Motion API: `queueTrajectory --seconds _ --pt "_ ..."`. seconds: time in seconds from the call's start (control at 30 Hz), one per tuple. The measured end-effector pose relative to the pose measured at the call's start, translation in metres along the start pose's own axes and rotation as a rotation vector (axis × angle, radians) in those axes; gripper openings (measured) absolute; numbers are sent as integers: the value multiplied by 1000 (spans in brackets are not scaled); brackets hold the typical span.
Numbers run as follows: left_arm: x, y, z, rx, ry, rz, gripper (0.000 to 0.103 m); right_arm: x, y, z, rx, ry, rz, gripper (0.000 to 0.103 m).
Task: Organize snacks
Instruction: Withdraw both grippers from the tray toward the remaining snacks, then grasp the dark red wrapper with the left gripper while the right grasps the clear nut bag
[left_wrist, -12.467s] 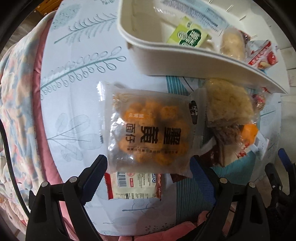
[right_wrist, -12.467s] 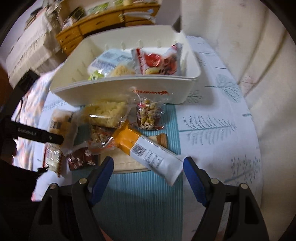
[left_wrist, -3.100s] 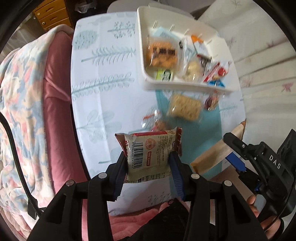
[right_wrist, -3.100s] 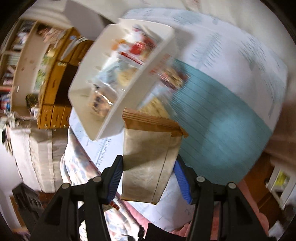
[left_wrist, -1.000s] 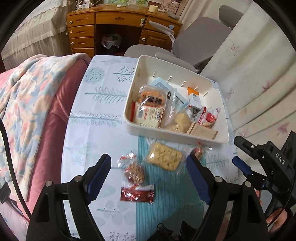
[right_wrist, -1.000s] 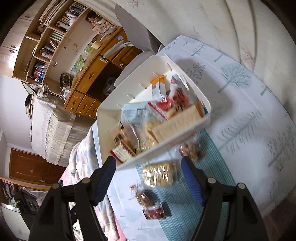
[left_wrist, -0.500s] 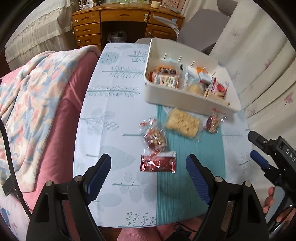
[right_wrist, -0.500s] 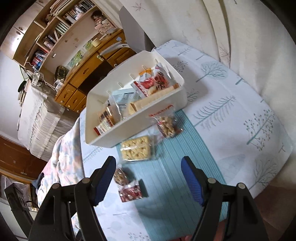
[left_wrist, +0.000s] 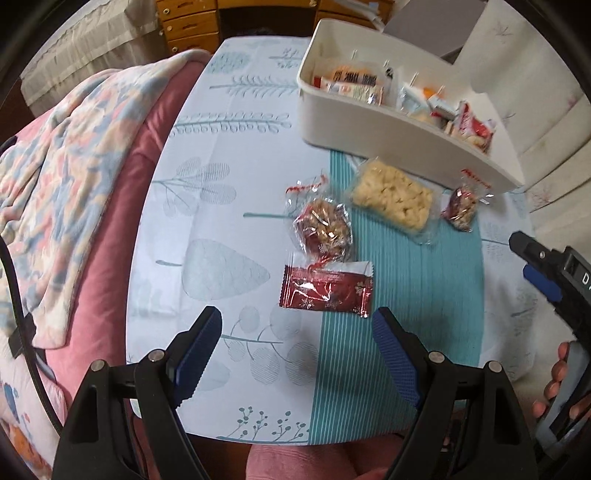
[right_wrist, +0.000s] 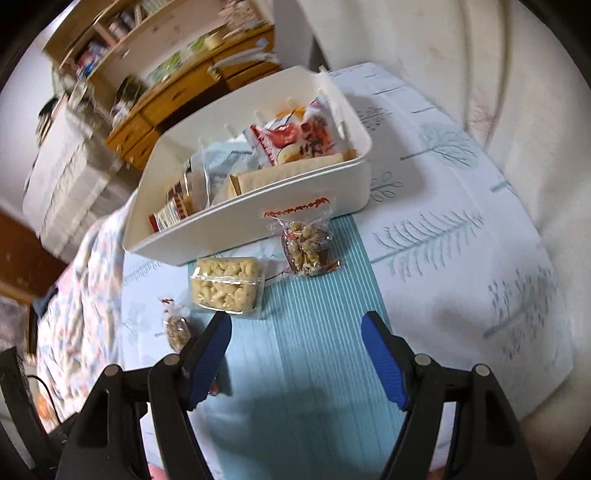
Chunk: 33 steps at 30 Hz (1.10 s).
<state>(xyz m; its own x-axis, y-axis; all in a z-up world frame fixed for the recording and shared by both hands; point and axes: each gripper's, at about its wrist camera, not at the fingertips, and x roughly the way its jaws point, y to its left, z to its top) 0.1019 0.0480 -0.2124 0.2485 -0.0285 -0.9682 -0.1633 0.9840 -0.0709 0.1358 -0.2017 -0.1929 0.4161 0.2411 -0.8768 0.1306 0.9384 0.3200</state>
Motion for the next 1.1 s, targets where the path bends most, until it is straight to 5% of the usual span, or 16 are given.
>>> queueTrajectory --seconds 0.43,0.87,1.1 --pt "54 -24 7 -123 47 -2 84 60 -10 41 -259 88 16 73" --pt "94 -38 11 -139 76 110 84 97 -21 51 -342 136 86 73" --pt "97 -35 17 -161 50 115 84 95 -12 51 -435 88 91 59"
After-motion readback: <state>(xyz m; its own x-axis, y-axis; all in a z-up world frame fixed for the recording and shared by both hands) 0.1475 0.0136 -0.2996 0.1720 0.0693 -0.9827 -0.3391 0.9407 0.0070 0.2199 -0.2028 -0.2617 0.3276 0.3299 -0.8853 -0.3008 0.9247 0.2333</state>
